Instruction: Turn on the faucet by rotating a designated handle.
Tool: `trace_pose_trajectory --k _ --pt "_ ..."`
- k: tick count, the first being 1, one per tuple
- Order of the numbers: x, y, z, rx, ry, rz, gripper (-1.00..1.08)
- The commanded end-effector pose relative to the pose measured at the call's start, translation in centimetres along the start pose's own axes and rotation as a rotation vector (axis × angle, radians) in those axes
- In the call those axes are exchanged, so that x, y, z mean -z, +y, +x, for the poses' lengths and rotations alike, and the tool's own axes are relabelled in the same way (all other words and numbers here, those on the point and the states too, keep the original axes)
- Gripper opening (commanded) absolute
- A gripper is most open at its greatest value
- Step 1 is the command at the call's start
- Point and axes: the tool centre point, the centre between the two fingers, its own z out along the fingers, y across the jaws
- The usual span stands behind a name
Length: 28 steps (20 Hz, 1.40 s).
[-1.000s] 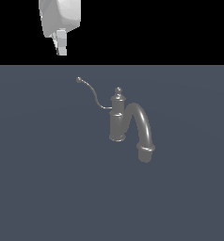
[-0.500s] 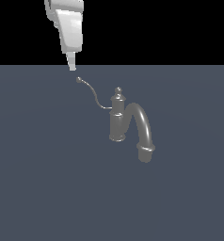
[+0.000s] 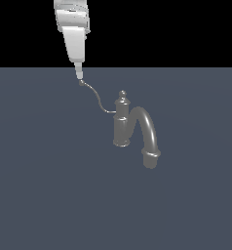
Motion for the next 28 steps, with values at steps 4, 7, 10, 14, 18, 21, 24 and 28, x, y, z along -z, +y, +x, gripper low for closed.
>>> trace_pose_trajectory --k 4,7,10,14,18,21,24,28 --pt "-2.3 -0.6 1.9 -0.068 0.000 -0.025 -1.00" --pt "-2.5 -0.8 2.1 -0.078 0.000 -0.026 -1.00" --pt "-2.5 -0.8 2.1 -0.077 -0.001 -0.025 -1.00" --pt "-2.4 -0.7 2.0 -0.072 -0.001 -0.025 -1.00" --pt "-2.4 -0.4 2.0 -0.072 -0.001 -0.025 -1.00" --pt "-2.3 0.4 1.9 -0.072 -0.001 -0.025 -1.00" --pt "-2.3 1.3 1.9 -0.072 -0.001 -0.025 -1.00" --pt "-2.3 2.4 1.8 -0.072 -0.001 -0.025 -1.00"
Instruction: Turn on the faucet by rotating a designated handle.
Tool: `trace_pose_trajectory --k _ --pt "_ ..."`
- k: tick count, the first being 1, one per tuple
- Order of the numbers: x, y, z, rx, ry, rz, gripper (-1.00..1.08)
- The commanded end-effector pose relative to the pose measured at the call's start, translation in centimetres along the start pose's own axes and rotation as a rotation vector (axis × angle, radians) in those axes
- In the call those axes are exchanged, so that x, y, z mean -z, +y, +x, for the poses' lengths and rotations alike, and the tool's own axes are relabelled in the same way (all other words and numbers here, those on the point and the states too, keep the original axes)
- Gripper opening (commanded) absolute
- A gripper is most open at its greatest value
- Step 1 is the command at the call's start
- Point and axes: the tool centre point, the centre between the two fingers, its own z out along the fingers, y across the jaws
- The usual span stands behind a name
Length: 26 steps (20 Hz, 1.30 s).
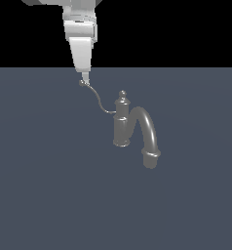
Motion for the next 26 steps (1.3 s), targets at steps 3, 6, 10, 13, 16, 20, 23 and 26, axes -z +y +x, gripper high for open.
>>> trace_pose_trajectory --k 3,6,10,13,16,20,23,26 --pt "0.0 1.4 0.1 -0.001 0.001 -0.003 -1.00" --pt "0.0 2.3 0.1 -0.001 0.001 -0.003 -1.00" --pt "0.0 3.5 0.1 -0.001 0.001 -0.003 -1.00" --pt "0.0 4.3 0.1 -0.001 0.001 -0.003 -1.00" --pt "0.0 5.2 0.2 -0.001 0.001 -0.003 -1.00" --pt "0.0 6.4 0.2 -0.001 0.001 -0.003 -1.00" --pt "0.0 7.0 0.2 0.000 0.001 -0.003 -1.00" --pt "0.2 6.9 1.2 -0.009 0.001 0.007 -1.00"
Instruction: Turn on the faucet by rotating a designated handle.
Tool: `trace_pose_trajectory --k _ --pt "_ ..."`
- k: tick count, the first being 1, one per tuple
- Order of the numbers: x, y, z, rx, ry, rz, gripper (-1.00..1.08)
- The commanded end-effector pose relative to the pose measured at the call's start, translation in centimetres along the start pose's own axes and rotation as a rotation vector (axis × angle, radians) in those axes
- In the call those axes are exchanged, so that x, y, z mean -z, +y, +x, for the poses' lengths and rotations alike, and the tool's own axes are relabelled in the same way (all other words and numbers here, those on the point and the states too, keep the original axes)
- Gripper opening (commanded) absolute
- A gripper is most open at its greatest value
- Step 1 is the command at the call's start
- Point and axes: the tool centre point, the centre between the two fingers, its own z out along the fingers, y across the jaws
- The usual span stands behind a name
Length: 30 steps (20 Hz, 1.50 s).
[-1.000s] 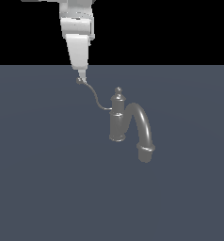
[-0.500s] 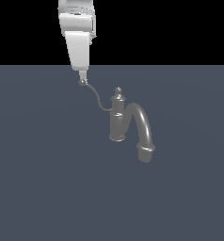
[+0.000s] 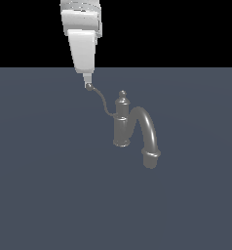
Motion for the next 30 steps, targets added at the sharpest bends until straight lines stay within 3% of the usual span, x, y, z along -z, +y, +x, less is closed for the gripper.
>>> trace_pose_trajectory --k 1,24,26,30 --pt "0.0 0.7 0.6 -0.002 0.001 -0.003 -1.00" --pt "-0.1 7.3 6.4 0.006 0.001 -0.012 -1.00" --pt "0.1 6.6 5.5 0.020 0.001 -0.005 -1.00" --pt "0.0 6.7 8.0 0.017 0.001 -0.007 -1.00"
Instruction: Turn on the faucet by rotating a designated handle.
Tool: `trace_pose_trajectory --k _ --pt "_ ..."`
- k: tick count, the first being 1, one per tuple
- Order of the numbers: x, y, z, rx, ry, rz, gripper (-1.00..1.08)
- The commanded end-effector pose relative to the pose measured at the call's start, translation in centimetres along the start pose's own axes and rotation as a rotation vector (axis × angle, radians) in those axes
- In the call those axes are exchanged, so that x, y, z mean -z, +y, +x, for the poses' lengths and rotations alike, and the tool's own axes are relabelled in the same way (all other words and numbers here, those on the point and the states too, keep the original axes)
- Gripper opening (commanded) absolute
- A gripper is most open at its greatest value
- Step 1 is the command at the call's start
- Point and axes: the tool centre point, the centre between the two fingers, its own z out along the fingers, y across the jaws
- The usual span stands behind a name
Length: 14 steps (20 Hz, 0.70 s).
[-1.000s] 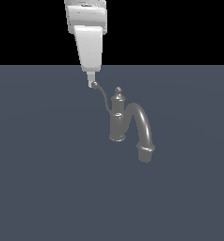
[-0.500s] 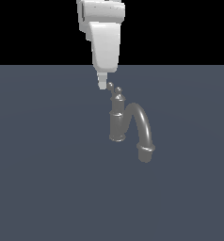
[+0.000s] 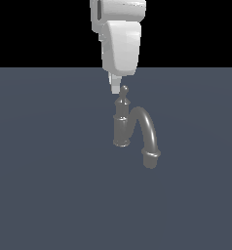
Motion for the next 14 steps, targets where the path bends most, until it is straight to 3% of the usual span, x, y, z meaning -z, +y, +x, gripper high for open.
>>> trace_pose_trajectory --k 1,14 --pt "-0.1 0.2 2.3 -0.017 0.000 -0.001 -1.00" --pt "-0.2 0.6 9.5 -0.026 0.000 -0.005 -1.00"
